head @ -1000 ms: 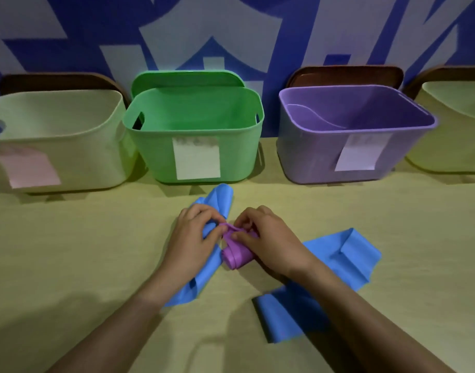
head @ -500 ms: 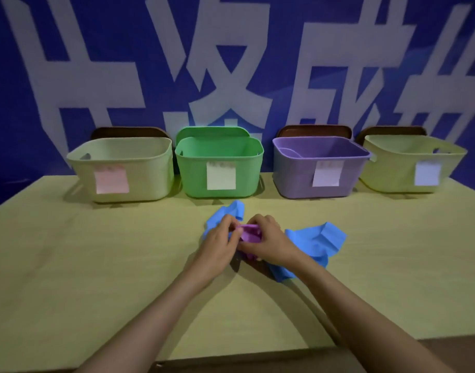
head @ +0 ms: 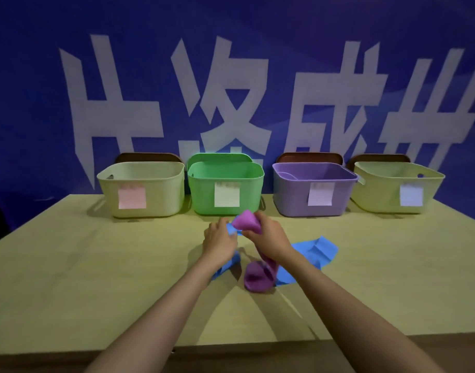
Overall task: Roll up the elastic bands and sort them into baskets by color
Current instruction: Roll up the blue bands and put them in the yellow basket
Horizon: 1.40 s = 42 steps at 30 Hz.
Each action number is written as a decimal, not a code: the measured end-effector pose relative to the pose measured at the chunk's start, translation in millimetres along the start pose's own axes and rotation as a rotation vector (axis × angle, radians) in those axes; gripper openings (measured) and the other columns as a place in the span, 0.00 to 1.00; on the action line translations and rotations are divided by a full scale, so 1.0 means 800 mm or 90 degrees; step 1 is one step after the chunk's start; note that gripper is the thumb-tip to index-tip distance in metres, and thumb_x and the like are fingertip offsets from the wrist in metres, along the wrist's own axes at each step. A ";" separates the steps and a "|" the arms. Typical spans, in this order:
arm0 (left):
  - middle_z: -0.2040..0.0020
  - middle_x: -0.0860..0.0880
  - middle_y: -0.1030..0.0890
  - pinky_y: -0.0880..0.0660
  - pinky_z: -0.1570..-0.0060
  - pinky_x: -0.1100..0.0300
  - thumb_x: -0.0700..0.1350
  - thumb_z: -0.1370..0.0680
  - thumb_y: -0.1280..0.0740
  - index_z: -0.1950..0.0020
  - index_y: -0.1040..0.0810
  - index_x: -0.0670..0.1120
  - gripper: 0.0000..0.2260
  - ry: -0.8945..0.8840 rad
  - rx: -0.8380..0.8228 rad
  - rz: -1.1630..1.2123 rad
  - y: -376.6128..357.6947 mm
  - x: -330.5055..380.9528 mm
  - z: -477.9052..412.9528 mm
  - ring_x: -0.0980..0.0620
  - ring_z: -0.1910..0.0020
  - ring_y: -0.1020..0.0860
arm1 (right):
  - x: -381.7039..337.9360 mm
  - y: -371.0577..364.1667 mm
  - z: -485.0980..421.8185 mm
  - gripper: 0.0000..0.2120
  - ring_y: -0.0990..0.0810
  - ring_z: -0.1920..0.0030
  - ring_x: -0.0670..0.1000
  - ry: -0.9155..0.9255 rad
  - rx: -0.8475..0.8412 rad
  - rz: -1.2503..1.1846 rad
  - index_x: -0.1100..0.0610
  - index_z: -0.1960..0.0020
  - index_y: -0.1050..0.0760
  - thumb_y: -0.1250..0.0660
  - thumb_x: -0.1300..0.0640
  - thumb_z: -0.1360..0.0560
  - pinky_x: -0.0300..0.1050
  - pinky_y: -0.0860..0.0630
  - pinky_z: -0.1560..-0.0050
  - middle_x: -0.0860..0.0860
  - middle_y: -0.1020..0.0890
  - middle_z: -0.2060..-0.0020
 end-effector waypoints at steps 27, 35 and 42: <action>0.65 0.48 0.22 0.30 0.70 0.63 0.33 0.26 0.33 0.48 0.23 0.49 0.12 -0.172 -0.009 0.419 0.118 0.098 -0.019 0.56 0.73 0.29 | -0.022 0.104 -0.055 0.08 0.24 0.61 0.44 0.047 0.137 -0.335 0.56 0.59 0.23 0.34 0.67 0.27 0.37 0.30 0.58 0.49 0.21 0.64; 0.56 0.49 0.22 0.32 0.58 0.60 0.40 0.23 0.36 0.48 0.22 0.43 0.06 -0.087 0.102 0.193 0.142 0.068 0.016 0.51 0.57 0.25 | -0.050 0.155 -0.014 0.09 0.28 0.64 0.45 0.015 0.128 -0.390 0.54 0.64 0.24 0.28 0.64 0.29 0.36 0.32 0.62 0.53 0.23 0.63; 0.60 0.46 0.20 0.21 0.66 0.59 0.33 0.23 0.36 0.49 0.26 0.42 0.06 0.014 -0.195 0.670 0.121 0.054 0.043 0.53 0.70 0.20 | -0.033 0.171 0.009 0.05 0.31 0.69 0.45 -0.139 0.091 -0.344 0.57 0.59 0.22 0.31 0.56 0.26 0.35 0.35 0.71 0.49 0.28 0.70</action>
Point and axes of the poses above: each hand's wrist, its own z-axis away from the middle knuckle, its own y-axis out of the back of the hand, x = y × z, the point moved 5 cm from there along -z, towards the middle knuckle
